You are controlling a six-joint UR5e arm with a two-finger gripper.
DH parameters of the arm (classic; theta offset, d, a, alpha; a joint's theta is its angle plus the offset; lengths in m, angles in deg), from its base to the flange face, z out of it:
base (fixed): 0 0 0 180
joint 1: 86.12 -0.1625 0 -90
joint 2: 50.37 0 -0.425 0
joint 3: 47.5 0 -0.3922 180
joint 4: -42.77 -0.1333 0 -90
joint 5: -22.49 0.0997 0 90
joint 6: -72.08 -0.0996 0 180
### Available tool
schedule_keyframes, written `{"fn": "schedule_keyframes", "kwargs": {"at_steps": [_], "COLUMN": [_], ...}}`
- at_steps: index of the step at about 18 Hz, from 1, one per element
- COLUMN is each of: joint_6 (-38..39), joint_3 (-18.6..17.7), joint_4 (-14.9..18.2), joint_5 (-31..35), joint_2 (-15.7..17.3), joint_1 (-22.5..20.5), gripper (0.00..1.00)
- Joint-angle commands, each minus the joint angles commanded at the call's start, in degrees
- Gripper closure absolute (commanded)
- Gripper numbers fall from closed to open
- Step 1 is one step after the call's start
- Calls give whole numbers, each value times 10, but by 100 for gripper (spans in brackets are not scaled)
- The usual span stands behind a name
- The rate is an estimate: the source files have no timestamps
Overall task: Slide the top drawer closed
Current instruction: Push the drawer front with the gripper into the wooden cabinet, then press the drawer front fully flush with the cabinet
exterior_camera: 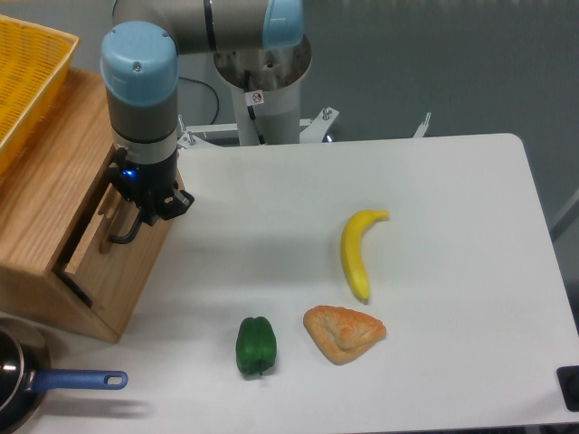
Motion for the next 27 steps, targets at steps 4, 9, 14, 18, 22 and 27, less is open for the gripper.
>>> {"fn": "schedule_keyframes", "kwargs": {"at_steps": [4, 9, 14, 18, 22, 27], "joint_6": [0, 0, -1, 0, -1, 0], "joint_3": [0, 0, 1, 2, 3, 4], "joint_4": [0, 0, 0, 0, -1, 0], "joint_5": [-2, -6, -13, -21, -24, -24], "joint_2": [-1, 0, 0, 0, 0, -1], "joint_1": [3, 6, 8, 8, 8, 9], "gripper": [84, 84, 84, 84, 84, 84]}}
